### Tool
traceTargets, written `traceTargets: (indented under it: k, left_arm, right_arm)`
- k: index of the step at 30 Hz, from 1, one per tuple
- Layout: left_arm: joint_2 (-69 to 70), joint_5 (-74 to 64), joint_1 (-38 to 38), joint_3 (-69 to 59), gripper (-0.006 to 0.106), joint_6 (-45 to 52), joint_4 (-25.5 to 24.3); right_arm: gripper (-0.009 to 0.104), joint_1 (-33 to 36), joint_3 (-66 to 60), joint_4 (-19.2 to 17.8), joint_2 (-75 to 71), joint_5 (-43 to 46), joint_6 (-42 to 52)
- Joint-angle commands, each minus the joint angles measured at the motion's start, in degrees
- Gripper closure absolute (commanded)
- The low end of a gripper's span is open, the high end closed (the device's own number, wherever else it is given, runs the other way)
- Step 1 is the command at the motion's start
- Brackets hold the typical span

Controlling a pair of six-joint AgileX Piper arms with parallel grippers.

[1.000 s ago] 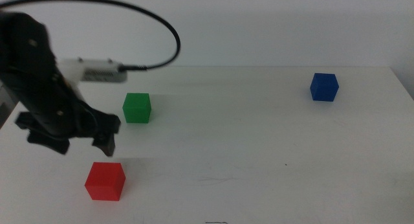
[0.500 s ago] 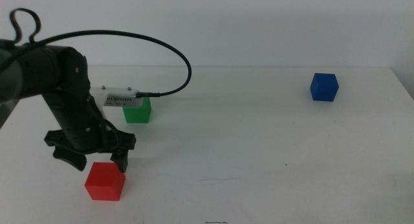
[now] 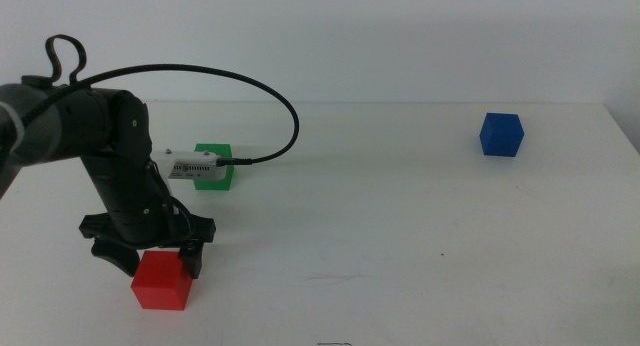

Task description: Stack red cubes first, then green, then blue cubes in a specific spot.

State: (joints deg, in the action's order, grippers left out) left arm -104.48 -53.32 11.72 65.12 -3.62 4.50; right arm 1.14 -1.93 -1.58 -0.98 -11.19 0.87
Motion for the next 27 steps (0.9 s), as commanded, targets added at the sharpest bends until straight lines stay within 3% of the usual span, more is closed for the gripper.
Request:
traceTargets:
  k: [1,6,17,22,27]
  left_arm:
    - [2.4,-1.2,0.2,1.4,0.012,-0.6,0.7]
    - [2.4,-1.8,0.2,1.4,0.025,-0.6,1.1]
    - [3.4,-3.5,0.1,1.9,0.075,-0.6,5.3]
    - [5.1,-4.6,1.4,5.7,0.086,-5.0,6.8]
    - [3.3,-8.0,8.7,15.1,0.096,-14.6,-1.5]
  right_arm:
    - [0.017,-0.4,1.3,-0.4,-0.9,4.5,0.6]
    - [0.017,-0.4,1.3,-0.4,-0.9,4.5,0.6]
    - [0.017,-0.4,1.3,-0.4,-0.9,4.5,0.6]
    - [0.017,-0.4,1.3,-0.4,-0.9,4.5,0.6]
    - [0.017,-0.4,1.3,-0.4,-0.9,4.5,0.6]
